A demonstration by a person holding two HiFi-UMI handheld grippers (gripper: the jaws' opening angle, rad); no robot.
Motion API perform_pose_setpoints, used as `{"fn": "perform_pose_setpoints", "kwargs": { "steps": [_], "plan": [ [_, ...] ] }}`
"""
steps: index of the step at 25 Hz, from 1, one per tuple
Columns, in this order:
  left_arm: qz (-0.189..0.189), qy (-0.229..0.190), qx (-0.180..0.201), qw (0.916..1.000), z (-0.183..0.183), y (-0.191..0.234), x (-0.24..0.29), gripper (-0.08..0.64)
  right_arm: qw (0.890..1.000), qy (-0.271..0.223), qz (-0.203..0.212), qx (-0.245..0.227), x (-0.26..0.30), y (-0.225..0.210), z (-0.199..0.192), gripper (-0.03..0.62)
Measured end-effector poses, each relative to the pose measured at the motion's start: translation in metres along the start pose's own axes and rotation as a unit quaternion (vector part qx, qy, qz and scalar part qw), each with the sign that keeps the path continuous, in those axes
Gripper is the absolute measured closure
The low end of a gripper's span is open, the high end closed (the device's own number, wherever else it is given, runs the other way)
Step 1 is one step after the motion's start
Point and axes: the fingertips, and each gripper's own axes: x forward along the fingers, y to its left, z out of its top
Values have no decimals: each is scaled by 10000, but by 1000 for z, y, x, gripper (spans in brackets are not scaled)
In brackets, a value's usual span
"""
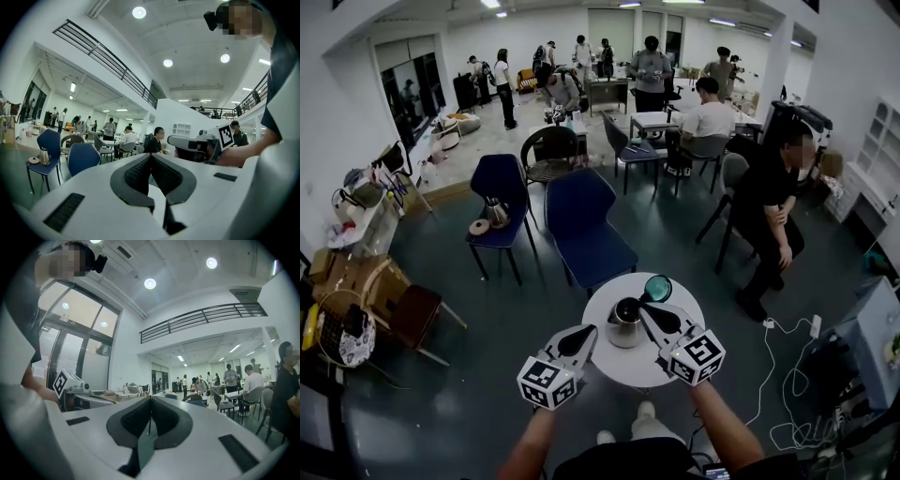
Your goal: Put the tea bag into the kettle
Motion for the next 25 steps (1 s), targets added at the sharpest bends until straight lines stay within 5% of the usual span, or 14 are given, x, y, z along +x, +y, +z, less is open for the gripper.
{"fn": "perform_pose_setpoints", "kwargs": {
  "steps": [25],
  "plan": [
    [-141,-13,194,9997,12,-31,9,545,10000,-34,-37,52,-31,5,4,577]
  ]
}}
